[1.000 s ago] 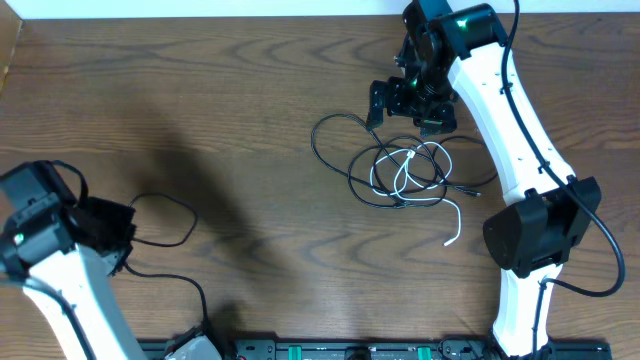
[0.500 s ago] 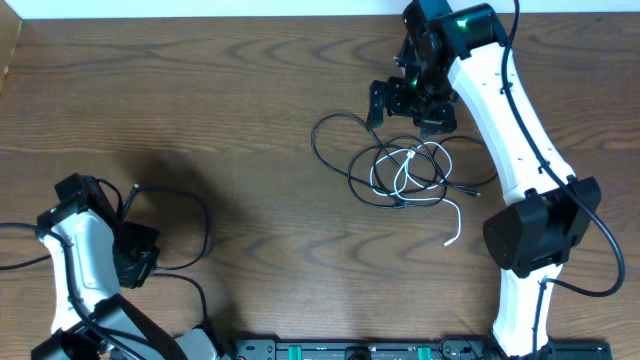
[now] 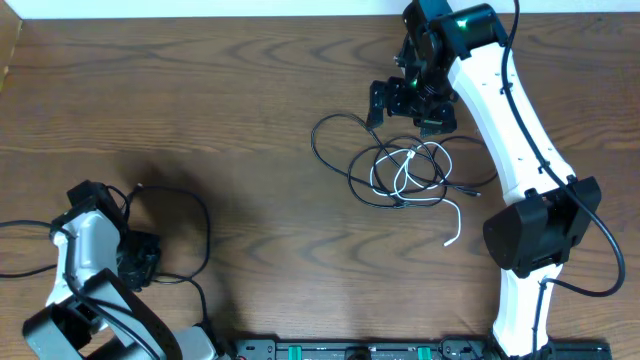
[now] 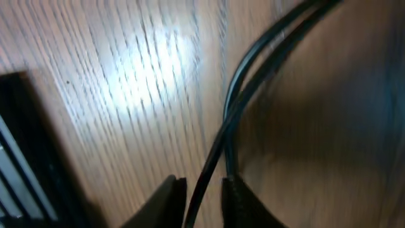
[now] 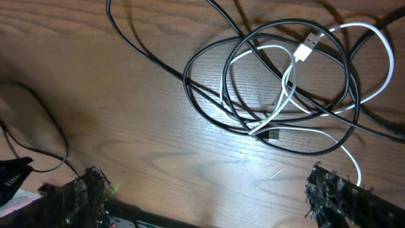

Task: Untangle cables

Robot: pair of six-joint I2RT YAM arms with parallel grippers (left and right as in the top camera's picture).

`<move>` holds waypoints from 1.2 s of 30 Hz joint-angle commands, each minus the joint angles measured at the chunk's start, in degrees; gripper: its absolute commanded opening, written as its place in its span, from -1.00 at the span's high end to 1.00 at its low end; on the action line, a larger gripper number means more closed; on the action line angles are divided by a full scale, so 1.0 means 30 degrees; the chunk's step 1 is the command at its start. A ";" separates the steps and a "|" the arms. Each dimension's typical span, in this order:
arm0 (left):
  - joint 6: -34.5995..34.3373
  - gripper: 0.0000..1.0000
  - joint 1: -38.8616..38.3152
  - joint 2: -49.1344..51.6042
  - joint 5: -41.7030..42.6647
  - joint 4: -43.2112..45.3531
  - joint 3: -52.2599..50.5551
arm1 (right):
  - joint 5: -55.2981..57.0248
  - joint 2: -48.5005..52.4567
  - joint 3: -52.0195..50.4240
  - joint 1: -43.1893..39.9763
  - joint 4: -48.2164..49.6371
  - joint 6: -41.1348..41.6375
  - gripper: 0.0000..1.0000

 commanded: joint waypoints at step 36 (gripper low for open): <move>0.2222 0.85 0.1071 0.5880 0.1129 0.6557 0.0452 | 0.0036 -0.0619 0.0160 0.0328 -0.0058 -0.0226 -0.98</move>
